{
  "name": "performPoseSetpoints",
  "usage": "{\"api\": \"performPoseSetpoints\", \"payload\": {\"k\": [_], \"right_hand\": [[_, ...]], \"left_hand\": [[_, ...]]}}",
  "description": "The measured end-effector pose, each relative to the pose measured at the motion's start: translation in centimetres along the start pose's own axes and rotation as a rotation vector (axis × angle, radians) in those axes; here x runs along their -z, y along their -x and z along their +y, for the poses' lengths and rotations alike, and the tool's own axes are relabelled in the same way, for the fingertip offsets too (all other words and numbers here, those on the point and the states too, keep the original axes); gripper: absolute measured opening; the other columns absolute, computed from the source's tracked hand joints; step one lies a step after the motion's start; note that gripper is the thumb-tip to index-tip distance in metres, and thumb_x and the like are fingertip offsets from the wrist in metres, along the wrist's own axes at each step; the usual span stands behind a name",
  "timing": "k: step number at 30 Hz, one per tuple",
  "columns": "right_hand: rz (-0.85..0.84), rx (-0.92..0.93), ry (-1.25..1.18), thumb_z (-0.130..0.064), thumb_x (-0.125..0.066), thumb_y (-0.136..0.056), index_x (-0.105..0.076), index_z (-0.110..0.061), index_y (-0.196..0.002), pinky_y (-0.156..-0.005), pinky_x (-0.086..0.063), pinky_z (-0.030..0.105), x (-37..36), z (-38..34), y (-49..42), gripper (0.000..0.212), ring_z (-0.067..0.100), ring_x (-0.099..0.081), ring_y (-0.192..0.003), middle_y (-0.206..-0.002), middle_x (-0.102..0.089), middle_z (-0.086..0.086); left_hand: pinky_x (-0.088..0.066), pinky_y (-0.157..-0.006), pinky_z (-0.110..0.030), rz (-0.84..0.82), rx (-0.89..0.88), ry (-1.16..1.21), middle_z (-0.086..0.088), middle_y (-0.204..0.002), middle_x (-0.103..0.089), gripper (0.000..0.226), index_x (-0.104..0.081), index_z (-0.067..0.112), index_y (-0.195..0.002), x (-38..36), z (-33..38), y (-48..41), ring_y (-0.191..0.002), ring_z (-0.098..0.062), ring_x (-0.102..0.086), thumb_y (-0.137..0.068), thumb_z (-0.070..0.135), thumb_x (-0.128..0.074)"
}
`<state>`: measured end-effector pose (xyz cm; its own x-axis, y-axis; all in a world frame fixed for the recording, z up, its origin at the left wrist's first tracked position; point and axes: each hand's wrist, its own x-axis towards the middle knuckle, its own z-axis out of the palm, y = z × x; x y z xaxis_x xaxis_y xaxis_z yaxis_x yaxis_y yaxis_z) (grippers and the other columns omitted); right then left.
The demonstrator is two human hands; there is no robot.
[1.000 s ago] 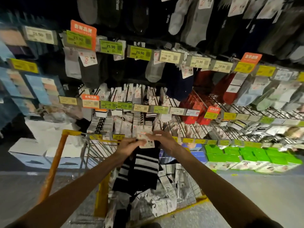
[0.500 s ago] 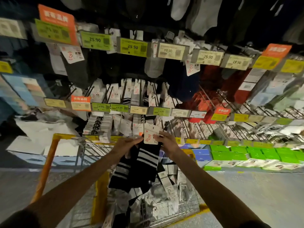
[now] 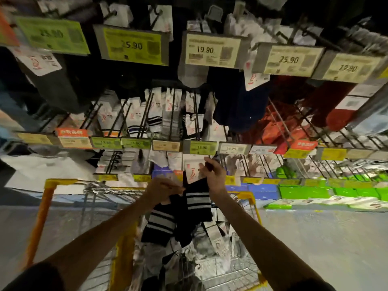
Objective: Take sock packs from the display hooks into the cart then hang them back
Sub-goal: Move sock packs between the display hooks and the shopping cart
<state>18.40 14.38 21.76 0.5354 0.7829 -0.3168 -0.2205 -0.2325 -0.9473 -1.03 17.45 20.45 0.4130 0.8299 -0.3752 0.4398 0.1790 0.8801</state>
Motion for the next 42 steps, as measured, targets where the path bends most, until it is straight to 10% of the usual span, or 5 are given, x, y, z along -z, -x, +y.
{"api": "performPoseSetpoints", "payload": {"k": [10, 17, 23, 30, 42], "right_hand": [[0.066, 0.108, 0.026, 0.002, -0.070, -0.083, -0.070, -0.011, -0.094, -0.075, -0.055, 0.032, -1.9, -0.3, -2.1, 0.017, 0.011, -0.066, -0.081, -0.088, -0.072, 0.003], [0.157, 0.210, -0.032, 0.008, -0.064, -0.086, -0.066, -0.013, -0.099, -0.078, -0.056, 0.024, -2.9, -0.2, -0.8, 0.025, 0.004, -0.066, -0.083, -0.093, -0.070, 0.003], [0.238, 0.196, -0.043, 0.011, -0.063, -0.085, -0.066, 0.002, -0.101, -0.070, -0.051, 0.012, -3.2, 0.0, -1.0, 0.019, -0.008, -0.062, -0.074, -0.081, -0.066, -0.013], [0.199, 0.169, -0.004, 0.007, -0.063, -0.085, -0.067, -0.002, -0.104, -0.072, -0.053, 0.017, -3.2, -0.2, -1.2, 0.021, -0.001, -0.064, -0.080, -0.096, -0.069, 0.008], [0.260, 0.190, -0.087, -0.002, -0.068, -0.086, -0.067, -0.016, -0.092, -0.075, -0.054, 0.025, -4.6, 0.2, -0.1, 0.016, 0.006, -0.064, -0.081, -0.084, -0.070, -0.005]], "left_hand": [[-0.044, -0.042, -0.022, 0.021, 0.151, 0.246, -0.020, -0.082, -0.074, 0.022, -0.080, 0.008, -0.076, 1.9, -0.2, -2.6, -0.055, -0.018, -0.059, -0.060, 0.021, -0.088], [-0.041, -0.047, -0.009, 0.129, 0.147, 0.134, 0.013, -0.054, -0.067, 0.021, -0.076, 0.004, -0.085, 2.2, -0.7, -4.3, -0.047, 0.004, -0.056, -0.067, -0.002, -0.086], [-0.045, -0.054, -0.014, 0.151, 0.129, 0.109, 0.010, -0.062, -0.070, 0.023, -0.077, 0.016, -0.072, 2.2, -0.8, -4.7, -0.058, -0.003, -0.061, -0.059, 0.004, -0.091], [-0.047, -0.057, -0.017, 0.148, 0.158, 0.089, 0.008, -0.068, -0.071, 0.029, -0.076, 0.031, -0.061, 2.4, -0.8, -4.9, -0.063, -0.006, -0.063, -0.058, 0.006, -0.092], [-0.051, -0.060, -0.014, 0.186, 0.175, 0.089, 0.006, -0.075, -0.073, 0.022, -0.078, 0.017, -0.078, 2.0, -0.6, -4.5, -0.066, -0.002, -0.066, -0.062, 0.008, -0.091]]}}
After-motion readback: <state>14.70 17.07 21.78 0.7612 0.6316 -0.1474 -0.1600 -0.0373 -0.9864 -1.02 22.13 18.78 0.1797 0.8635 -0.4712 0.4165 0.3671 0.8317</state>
